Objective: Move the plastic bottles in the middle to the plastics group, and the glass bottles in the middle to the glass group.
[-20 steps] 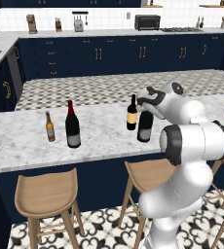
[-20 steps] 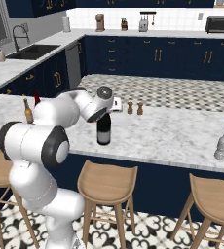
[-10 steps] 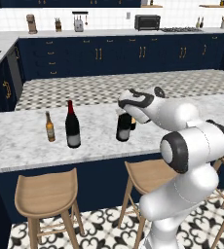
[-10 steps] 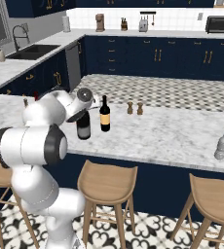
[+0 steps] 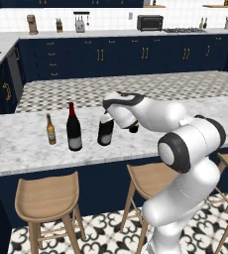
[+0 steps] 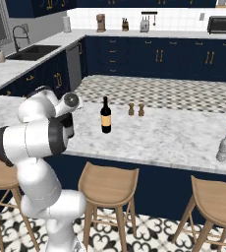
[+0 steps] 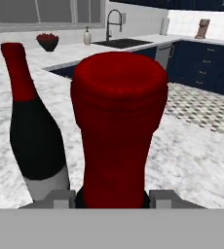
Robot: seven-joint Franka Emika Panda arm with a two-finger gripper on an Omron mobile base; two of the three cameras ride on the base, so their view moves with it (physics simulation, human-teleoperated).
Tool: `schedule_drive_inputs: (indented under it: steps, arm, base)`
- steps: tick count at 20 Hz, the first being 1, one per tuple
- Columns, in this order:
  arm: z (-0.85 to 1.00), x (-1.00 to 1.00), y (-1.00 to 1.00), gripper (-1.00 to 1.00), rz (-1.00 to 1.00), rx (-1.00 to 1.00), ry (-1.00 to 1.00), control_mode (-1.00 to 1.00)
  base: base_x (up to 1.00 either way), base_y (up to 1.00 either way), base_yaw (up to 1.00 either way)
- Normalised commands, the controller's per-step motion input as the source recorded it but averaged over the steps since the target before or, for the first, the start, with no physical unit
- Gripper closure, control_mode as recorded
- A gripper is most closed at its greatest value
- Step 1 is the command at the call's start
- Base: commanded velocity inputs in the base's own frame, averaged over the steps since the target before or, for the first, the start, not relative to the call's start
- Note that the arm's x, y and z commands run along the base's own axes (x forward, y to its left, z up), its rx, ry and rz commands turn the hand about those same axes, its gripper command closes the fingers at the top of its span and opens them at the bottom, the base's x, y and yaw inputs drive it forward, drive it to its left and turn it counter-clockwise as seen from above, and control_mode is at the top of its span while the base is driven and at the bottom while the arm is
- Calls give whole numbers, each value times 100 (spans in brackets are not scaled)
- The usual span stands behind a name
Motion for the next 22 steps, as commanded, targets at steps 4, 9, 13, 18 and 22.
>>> schedule_drive_inputs:
  steps: [4, 9, 13, 18, 22]
  arm:
    - [-3, 24, 64, 100, 14, 0, 12, -100]
    - [-2, 27, 32, 100, 11, 0, 8, -100]
    - [-1, 30, 35, 100, 7, 0, 0, -100]
    - [-9, 13, 19, 100, 5, 0, 0, -100]
    - [-15, 0, 5, 100, 1, -1, -1, -100]
  base:
    - [0, 0, 0]
    - [0, 0, 0]
    - [0, 0, 0]
    - [0, 0, 0]
    - [0, 0, 0]
